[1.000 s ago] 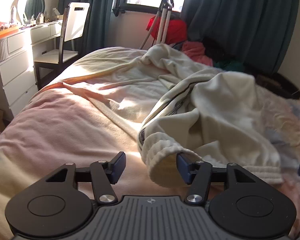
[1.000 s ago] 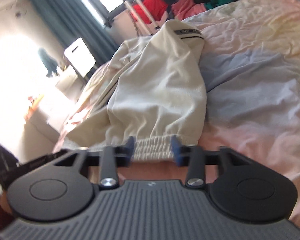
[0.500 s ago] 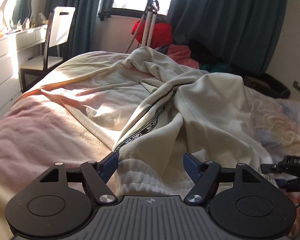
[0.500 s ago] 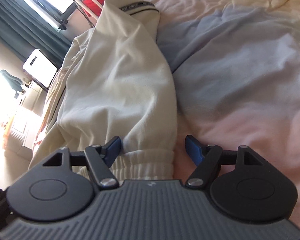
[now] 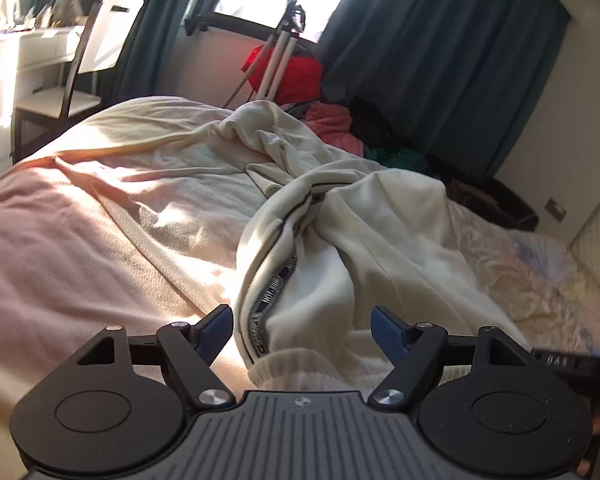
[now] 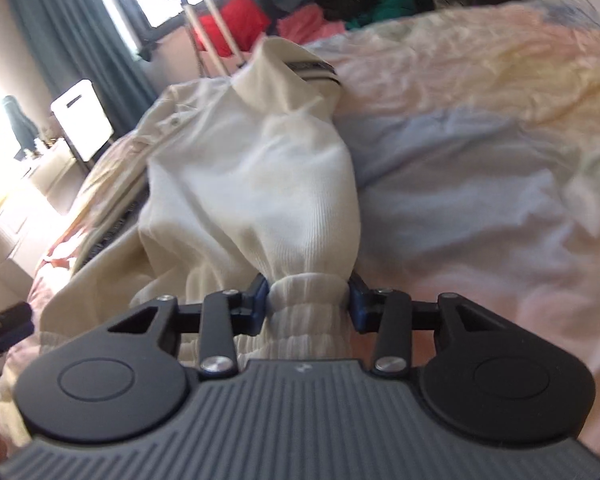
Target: Fold clothes
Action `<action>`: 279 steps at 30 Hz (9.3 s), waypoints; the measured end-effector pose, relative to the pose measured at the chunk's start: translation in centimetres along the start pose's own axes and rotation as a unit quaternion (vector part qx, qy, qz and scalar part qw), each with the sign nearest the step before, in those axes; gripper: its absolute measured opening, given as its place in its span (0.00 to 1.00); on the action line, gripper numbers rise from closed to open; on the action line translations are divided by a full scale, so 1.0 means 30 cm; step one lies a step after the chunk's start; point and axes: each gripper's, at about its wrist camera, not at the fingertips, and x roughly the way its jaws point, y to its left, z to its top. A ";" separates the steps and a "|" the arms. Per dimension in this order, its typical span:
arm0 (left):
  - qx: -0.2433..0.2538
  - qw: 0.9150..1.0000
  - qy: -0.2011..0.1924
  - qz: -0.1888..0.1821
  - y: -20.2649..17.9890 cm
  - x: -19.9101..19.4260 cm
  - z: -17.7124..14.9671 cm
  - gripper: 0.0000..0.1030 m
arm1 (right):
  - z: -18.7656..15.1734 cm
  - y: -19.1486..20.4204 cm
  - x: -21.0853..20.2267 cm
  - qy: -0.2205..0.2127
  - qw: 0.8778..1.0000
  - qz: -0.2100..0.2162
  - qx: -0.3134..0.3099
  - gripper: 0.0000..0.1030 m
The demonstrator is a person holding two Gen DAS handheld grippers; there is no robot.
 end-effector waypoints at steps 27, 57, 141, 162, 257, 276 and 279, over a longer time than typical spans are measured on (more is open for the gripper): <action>-0.122 0.987 -0.083 0.064 0.342 0.061 0.605 0.12 | -0.168 0.459 0.132 0.086 0.948 0.275 0.132 0.42; 0.059 0.957 -0.067 0.275 0.637 0.352 0.856 0.89 | -0.172 1.202 0.416 0.136 0.937 0.310 -0.092 0.76; 0.168 0.985 -0.021 0.027 -0.449 1.099 0.491 0.04 | 0.267 -0.124 0.242 -0.094 0.994 -0.035 0.033 0.74; 0.162 0.986 -0.030 -0.006 -0.290 0.191 -0.051 0.02 | 0.180 -0.018 0.142 -0.088 0.985 0.139 0.054 0.72; 0.107 0.988 0.048 -0.097 -0.265 0.341 -0.126 0.70 | 0.332 -0.878 0.196 -0.153 0.902 -0.089 0.395 0.06; -0.541 0.833 -0.107 0.041 0.587 0.144 0.017 0.76 | 0.338 -0.858 0.220 -0.143 0.911 -0.104 0.371 0.06; -0.510 0.852 -0.099 0.060 0.603 0.159 0.086 0.17 | 0.347 -0.858 0.226 -0.146 0.914 -0.107 0.364 0.06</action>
